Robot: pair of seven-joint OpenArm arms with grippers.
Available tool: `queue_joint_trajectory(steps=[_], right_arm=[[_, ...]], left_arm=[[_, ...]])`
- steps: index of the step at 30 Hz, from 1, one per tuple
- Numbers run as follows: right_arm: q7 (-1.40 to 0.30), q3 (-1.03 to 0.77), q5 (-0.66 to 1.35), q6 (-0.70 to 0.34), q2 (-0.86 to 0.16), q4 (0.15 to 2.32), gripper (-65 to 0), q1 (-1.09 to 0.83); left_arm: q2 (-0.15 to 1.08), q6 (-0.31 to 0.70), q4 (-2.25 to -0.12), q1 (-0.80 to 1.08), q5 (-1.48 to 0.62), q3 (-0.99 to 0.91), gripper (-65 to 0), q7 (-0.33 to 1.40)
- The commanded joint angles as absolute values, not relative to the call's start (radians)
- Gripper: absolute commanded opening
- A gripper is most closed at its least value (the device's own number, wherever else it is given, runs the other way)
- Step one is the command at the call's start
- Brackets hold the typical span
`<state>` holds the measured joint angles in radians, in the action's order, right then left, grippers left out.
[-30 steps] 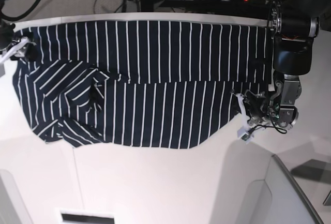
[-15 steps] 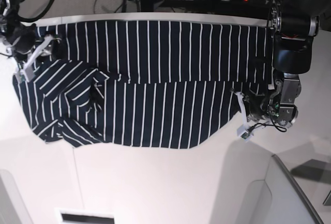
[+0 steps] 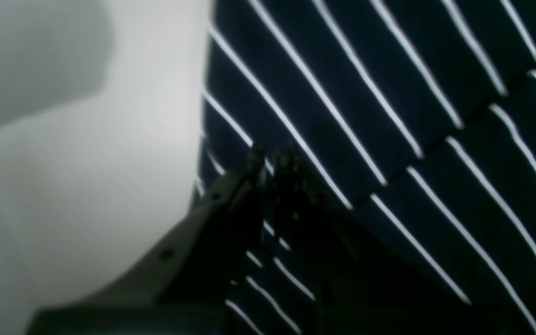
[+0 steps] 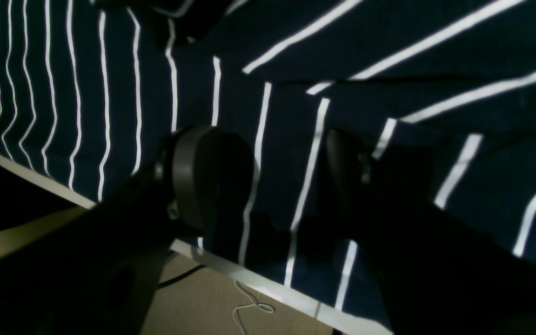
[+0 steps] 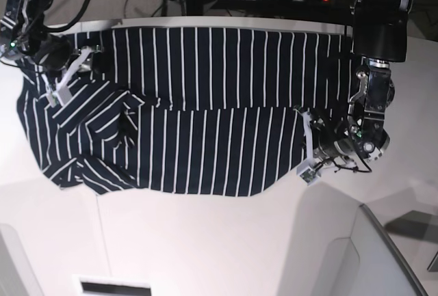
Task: Layout the t-shirt on the table in an organized manner, then fold the t-shirt properly
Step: 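Raise the left gripper off the shirt and move it outward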
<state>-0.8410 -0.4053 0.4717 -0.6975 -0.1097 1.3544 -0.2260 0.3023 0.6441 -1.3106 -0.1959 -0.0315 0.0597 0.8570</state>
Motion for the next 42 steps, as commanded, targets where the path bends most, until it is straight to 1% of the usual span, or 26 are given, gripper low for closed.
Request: queue_joint_trajectory(steps=[1, 4, 6, 7, 9, 10, 12, 13, 15, 17, 20, 22, 25, 31, 32, 34, 35, 37, 42], right_arm=[[-0.848, -0.404, 0.469, -0.698, -0.117, 1.365, -32.0, -0.225], [-0.848, -0.404, 0.469, -0.698, -0.117, 1.366, -31.8, -0.225], [-0.851, -0.404, 0.469, -0.698, -0.117, 1.366, -31.8, -0.225], [-0.851, -0.404, 0.469, -0.698, -0.117, 1.366, -31.8, -0.225], [-0.849, -0.404, 0.469, -0.698, -0.117, 1.366, -31.8, -0.225], [-0.849, -0.404, 0.469, -0.698, -0.117, 1.366, -31.8, -0.225], [-0.849, -0.404, 0.469, -0.698, -0.117, 1.366, -31.8, -0.225], [-0.849, -0.404, 0.469, -0.698, -0.117, 1.366, -31.8, -0.225], [-0.849, -0.404, 0.469, -0.698, -0.117, 1.366, -31.8, -0.225], [-0.849, -0.404, 0.469, -0.698, -0.117, 1.366, -31.8, -0.225], [-0.849, -0.406, 0.469, -0.698, -0.117, 1.366, -32.0, -0.225], [-0.848, -0.406, 0.469, -0.698, -0.117, 1.366, -32.0, -0.225], [-0.848, -0.406, 0.469, -0.698, -0.117, 1.366, -32.0, -0.226], [-0.848, -0.406, 0.469, -0.698, -0.117, 1.366, -32.0, -0.226], [-0.848, -0.406, 0.469, -0.698, -0.117, 1.366, -32.0, -0.226], [-0.848, -0.406, 0.469, -0.698, -0.117, 1.366, -32.0, -0.226], [-0.848, -0.406, 0.469, -0.698, -0.117, 1.366, -32.0, -0.226], [-0.848, -0.406, 0.469, -0.698, -0.117, 1.366, -32.0, -0.228], [-0.848, -0.407, 0.469, -0.698, -0.117, 1.366, -32.0, -0.229]], left_arm=[[0.317, 0.601, -1.322, -0.223, -0.033, 0.051, -65.0, 0.846], [0.317, 0.53, -1.28, -0.248, -0.036, 0.022, -65.0, 0.845], [0.315, 0.533, -1.241, -0.278, -0.042, -0.027, -64.0, 0.845], [0.315, 0.535, -1.224, -0.292, -0.042, -0.038, -55.6, 0.845], [0.317, 0.535, -1.168, -0.341, -0.039, -0.045, -34.9, 0.845], [0.318, 0.535, -1.133, -0.364, -0.042, -0.045, -26.7, 0.845], [0.32, 0.559, -1.055, -0.415, -0.041, -0.045, -15.0, 0.843], [0.32, 0.578, -1.006, -0.44, -0.038, -0.045, -12.2, 0.843], [0.32, 0.638, -0.901, -0.49, -0.033, -0.045, -12.2, 0.829], [0.32, 0.698, -0.808, -0.526, -0.033, -0.045, -14.8, 0.796], [0.32, 0.698, -0.684, -0.558, -0.031, -0.045, -22.2, 0.748], [0.32, 0.698, -0.63, -0.565, -0.031, -0.045, -25.7, 0.722], [0.32, 0.698, -0.584, -0.565, -0.031, -0.045, -27.6, 0.702], [0.32, 0.698, -0.565, -0.555, -0.031, -0.044, -29.0, 0.7], [0.32, 0.698, -0.565, -0.553, -0.031, -0.044, -31.8, 0.7], [0.315, 0.698, -0.565, -0.552, -0.031, -0.044, -42.3, 0.7], [0.314, 0.698, -0.568, -0.544, -0.036, -0.044, -50.5, 0.7], [0.306, 0.698, -0.572, -0.538, -0.035, -0.044, -65.0, 0.7], [0.288, 0.698, -0.615, -0.532, -0.031, -0.044, -65.0, 0.702]])
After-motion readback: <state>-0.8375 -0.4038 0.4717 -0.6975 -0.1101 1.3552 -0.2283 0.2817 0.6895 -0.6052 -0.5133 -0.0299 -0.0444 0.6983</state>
